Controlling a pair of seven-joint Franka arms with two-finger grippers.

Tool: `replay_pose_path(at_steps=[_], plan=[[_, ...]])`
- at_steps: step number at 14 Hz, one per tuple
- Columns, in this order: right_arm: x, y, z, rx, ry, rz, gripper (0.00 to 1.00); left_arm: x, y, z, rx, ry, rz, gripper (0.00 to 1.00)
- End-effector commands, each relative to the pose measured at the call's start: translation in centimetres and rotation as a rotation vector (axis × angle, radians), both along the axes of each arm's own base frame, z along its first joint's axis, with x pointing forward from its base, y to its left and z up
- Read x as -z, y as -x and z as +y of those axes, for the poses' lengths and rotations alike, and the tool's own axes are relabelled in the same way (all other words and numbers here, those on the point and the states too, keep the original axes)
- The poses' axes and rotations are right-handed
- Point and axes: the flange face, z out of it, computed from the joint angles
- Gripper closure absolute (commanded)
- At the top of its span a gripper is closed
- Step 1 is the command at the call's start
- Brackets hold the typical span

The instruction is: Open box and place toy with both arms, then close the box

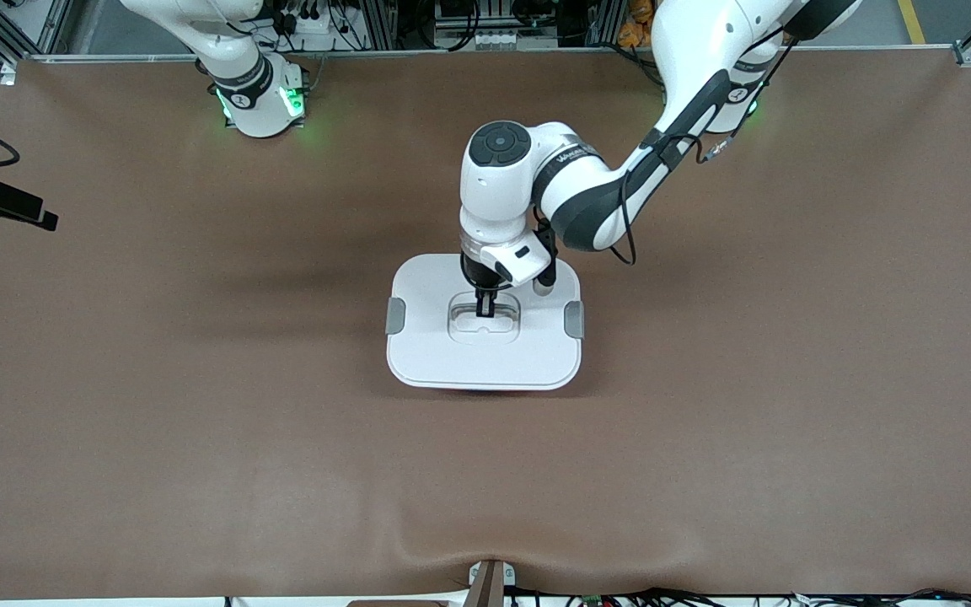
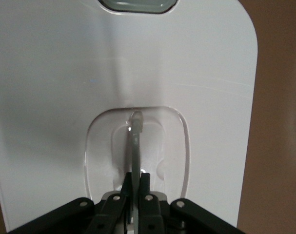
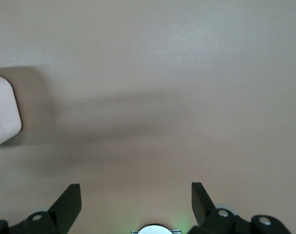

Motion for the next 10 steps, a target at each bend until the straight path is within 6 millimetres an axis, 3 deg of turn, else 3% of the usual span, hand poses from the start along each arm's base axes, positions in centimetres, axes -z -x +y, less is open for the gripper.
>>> replay_pose_path(at_steps=[1, 9, 10], plan=[[-0.3, -0.4, -0.4, -0.002, 0.016, 0.000, 0.00, 0.3, 0.3, -0.3, 0.001, -0.011, -0.020, 1.00], [-0.3, -0.4, -0.4, -0.002, 0.017, 0.000, 0.00, 1.6, 0.6, 0.6, -0.003, -0.034, 0.000, 1.00], [-0.3, -0.4, -0.4, -0.002, 0.017, 0.000, 0.00, 1.5, 0.5, 0.7, -0.003, -0.033, -0.001, 0.87]])
